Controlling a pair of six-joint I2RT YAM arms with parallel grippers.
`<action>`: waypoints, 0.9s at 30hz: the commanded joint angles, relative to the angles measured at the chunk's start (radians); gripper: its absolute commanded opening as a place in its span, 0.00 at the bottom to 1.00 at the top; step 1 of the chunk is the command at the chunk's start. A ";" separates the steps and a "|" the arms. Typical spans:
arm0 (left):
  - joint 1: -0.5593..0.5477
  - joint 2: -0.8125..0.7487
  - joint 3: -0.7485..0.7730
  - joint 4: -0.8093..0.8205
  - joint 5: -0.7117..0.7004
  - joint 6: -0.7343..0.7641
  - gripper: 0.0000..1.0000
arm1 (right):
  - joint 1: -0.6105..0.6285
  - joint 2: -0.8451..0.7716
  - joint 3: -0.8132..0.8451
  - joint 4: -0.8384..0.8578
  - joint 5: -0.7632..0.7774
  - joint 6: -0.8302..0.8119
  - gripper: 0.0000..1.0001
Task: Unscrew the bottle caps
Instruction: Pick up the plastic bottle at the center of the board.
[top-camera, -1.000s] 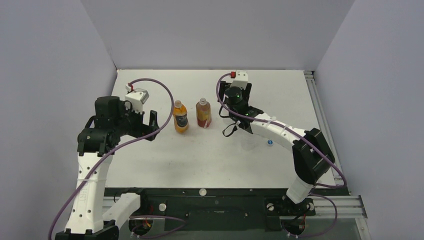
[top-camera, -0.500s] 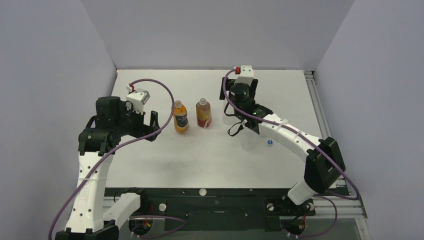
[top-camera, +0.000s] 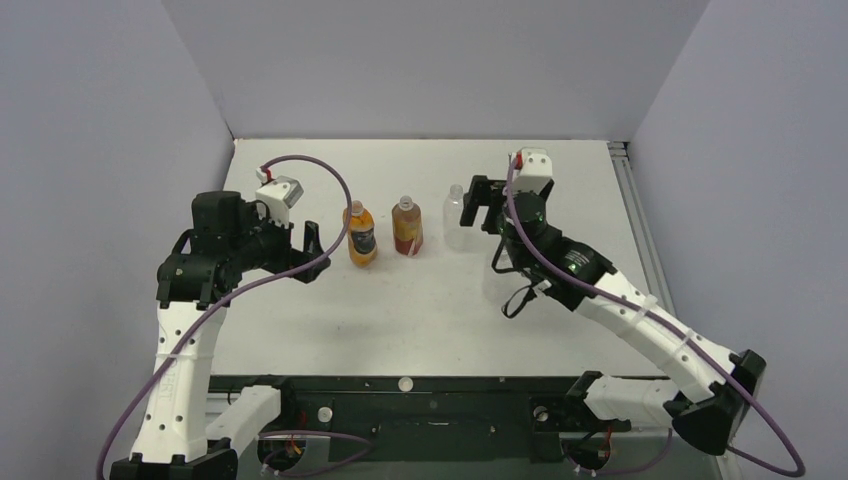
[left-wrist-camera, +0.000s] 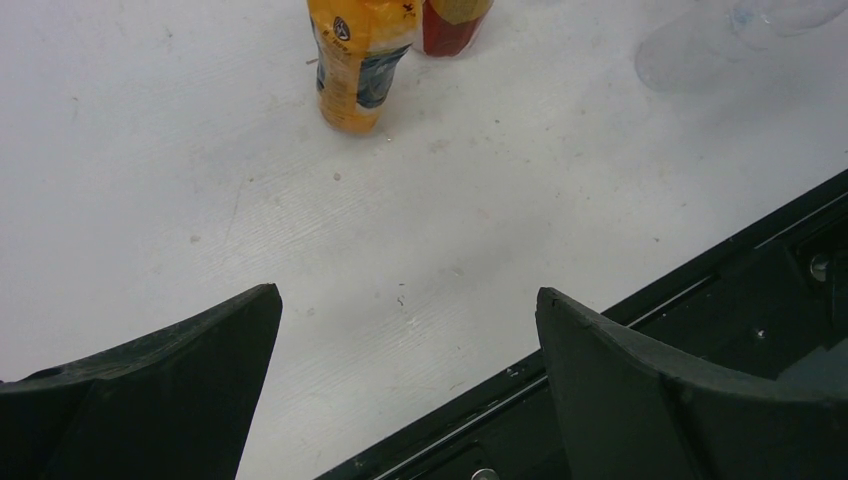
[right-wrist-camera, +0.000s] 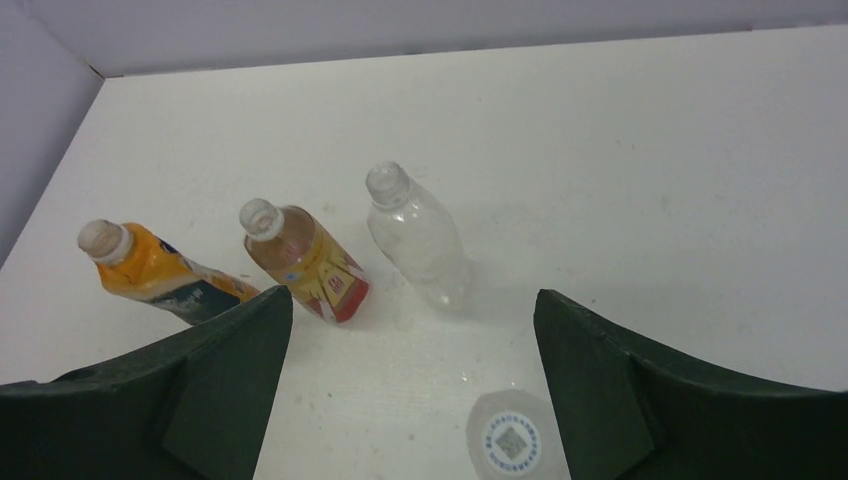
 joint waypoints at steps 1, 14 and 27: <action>-0.001 -0.001 0.034 -0.002 0.071 0.005 0.97 | 0.009 -0.084 -0.127 -0.133 0.004 0.082 0.86; -0.003 -0.049 0.059 -0.057 0.125 0.015 0.97 | 0.033 -0.086 -0.284 -0.089 -0.018 0.111 0.66; -0.006 -0.058 0.071 -0.115 0.237 0.082 0.97 | 0.031 -0.042 -0.273 -0.058 0.114 0.045 0.57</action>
